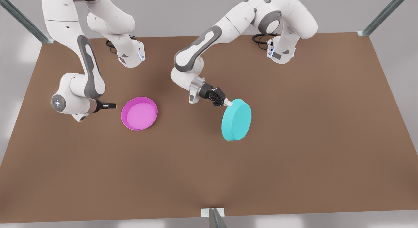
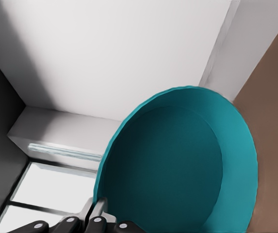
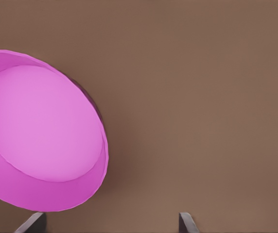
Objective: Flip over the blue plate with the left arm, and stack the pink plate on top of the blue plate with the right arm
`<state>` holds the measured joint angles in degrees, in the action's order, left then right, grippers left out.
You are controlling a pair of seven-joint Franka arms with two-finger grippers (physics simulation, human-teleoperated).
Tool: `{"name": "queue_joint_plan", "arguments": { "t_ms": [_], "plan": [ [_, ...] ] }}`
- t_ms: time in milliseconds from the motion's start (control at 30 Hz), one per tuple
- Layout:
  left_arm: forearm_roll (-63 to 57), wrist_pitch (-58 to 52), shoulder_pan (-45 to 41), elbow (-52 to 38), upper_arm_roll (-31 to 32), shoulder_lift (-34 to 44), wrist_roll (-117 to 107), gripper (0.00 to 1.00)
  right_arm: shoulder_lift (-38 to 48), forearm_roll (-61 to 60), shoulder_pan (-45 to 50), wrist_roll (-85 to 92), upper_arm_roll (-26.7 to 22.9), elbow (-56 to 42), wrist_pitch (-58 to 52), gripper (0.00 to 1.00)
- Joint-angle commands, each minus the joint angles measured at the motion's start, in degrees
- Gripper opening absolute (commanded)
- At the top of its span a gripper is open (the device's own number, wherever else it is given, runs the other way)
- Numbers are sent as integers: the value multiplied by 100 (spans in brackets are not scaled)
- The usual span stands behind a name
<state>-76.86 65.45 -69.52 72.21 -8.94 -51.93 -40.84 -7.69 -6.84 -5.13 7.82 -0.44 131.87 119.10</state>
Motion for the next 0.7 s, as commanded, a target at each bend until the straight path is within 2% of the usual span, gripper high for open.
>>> {"name": "queue_joint_plan", "arguments": {
  "t_ms": [0,33,167,200,367,533,667],
  "plan": [
    [-1138,-41,-1,4,-2,-53,-3,21,-31,-2,82,0,0,23,85,100],
    [-1586,-208,-44,4,-2,-361,24,21,-251,-2,285,0,0,102,421,100],
    [-1587,-367,-580,-5,15,-800,59,21,-541,-300,241,422,0,208,843,100],
    [-1429,-384,-747,4,33,-818,-3,100,-585,-748,127,650,0,234,843,100],
    [-594,-516,-1538,74,42,-1337,-56,100,-822,-1030,-67,817,0,217,1009,100],
    [408,-569,-2092,21,51,-1346,-398,100,-963,-1047,-41,958,0,199,1124,100],
    [2236,-481,-2830,-629,51,-1205,-679,100,-1042,-1162,21,967,0,190,1212,100]
  ]
}}
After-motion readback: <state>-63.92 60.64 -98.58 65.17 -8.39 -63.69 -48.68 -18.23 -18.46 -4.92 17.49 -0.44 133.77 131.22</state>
